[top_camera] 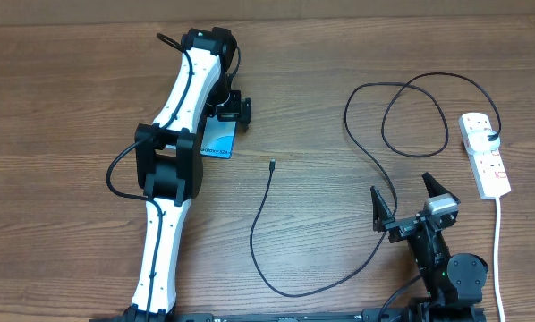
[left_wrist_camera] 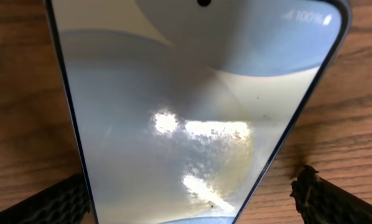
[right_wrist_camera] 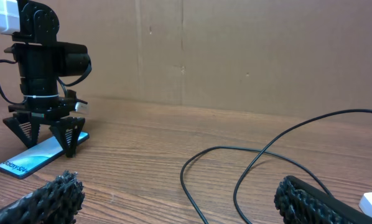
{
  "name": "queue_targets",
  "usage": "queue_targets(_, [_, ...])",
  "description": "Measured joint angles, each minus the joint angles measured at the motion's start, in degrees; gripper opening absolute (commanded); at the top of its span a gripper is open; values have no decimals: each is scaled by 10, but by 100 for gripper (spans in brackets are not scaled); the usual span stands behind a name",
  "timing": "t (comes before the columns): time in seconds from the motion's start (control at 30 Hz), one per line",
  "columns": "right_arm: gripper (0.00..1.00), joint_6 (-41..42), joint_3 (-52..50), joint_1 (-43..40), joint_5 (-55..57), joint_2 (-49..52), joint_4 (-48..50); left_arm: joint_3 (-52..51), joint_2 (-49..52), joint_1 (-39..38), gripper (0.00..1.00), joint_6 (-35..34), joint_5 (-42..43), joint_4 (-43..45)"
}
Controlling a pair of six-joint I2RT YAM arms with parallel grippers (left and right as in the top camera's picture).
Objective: Plug charger to phone and switch on socket
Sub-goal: 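Lower the left gripper and grip the phone's bottom edge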
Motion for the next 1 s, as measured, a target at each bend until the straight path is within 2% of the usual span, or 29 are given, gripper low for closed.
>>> queue_targets(0.3, [100, 0, 0, 0, 0, 0, 0, 0, 0, -1, 100, 0, -11, -1])
queue_targets(0.47, [100, 0, 0, 0, 0, 0, 0, 0, 0, -1, 82, 6, -16, 3])
queue_targets(0.53, [100, 0, 0, 0, 0, 0, 0, 0, 0, -1, 79, 9, -17, 3])
queue_targets(0.77, [100, 0, 0, 0, 0, 0, 0, 0, 0, -1, 84, 14, -17, 6])
queue_targets(1.0, [100, 0, 0, 0, 0, 0, 0, 0, 0, -1, 81, 15, -17, 21])
